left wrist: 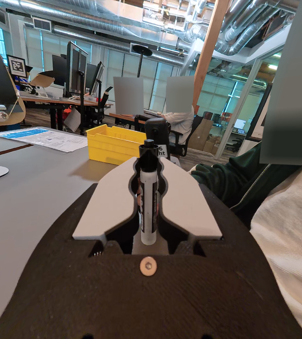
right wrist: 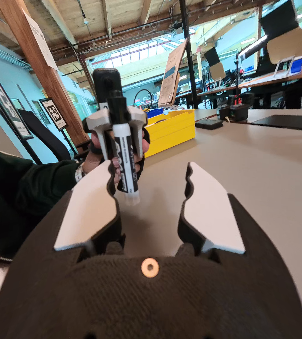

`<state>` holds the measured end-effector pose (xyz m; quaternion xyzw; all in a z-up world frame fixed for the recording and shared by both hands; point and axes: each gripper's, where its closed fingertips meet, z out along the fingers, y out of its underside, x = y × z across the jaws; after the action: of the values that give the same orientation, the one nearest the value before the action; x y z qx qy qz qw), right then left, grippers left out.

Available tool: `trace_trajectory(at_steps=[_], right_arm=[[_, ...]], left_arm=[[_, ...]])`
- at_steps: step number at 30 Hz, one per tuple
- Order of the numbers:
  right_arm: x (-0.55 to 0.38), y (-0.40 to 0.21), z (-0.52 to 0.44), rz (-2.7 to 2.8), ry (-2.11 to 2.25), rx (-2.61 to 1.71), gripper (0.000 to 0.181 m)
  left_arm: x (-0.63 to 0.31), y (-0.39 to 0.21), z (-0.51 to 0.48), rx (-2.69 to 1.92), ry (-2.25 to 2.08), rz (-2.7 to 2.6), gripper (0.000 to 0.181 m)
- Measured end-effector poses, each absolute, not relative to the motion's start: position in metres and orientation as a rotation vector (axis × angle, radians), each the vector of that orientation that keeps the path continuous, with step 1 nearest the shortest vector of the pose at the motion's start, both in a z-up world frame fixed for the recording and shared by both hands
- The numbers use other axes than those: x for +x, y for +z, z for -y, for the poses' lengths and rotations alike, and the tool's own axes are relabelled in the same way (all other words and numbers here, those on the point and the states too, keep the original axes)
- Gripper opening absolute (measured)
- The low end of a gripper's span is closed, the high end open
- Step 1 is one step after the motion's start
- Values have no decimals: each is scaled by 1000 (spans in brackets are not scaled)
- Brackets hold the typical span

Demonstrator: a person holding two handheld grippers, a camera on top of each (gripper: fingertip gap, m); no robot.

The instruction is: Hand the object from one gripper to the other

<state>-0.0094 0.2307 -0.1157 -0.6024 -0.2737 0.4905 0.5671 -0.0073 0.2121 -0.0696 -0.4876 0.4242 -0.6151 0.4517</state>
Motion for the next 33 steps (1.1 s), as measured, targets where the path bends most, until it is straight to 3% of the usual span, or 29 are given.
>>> trace_trajectory(at_steps=[3,7,12,15,19,22,25,33], right_arm=[[-11,-111,-225,702,1115,-1365,70],[-20,-111,-212,783,1137,-1330,43],[-27,-116,-206,835,1139,-1334,34],[-27,-117,-204,858,1127,-1331,19],[-26,-115,-203,862,1142,-1329,19],[-23,-111,-204,854,1153,-1323,19],[-9,-105,-212,817,1135,-1318,19],[30,-86,-195,749,1085,-1303,19]], left_arm=[[-5,-76,-213,-1223,-1521,-1049,19],[-3,-81,-212,-1232,-1540,-1050,19],[3,-84,-205,-1230,-1556,-1070,19],[7,-86,-200,-1227,-1567,-1091,18],[7,-84,-197,-1221,-1589,-1090,19],[10,-89,-201,-1250,-1560,-1085,41],[12,-97,-205,-1283,-1520,-1094,52],[21,-104,-184,-1312,-1533,-1078,54]])
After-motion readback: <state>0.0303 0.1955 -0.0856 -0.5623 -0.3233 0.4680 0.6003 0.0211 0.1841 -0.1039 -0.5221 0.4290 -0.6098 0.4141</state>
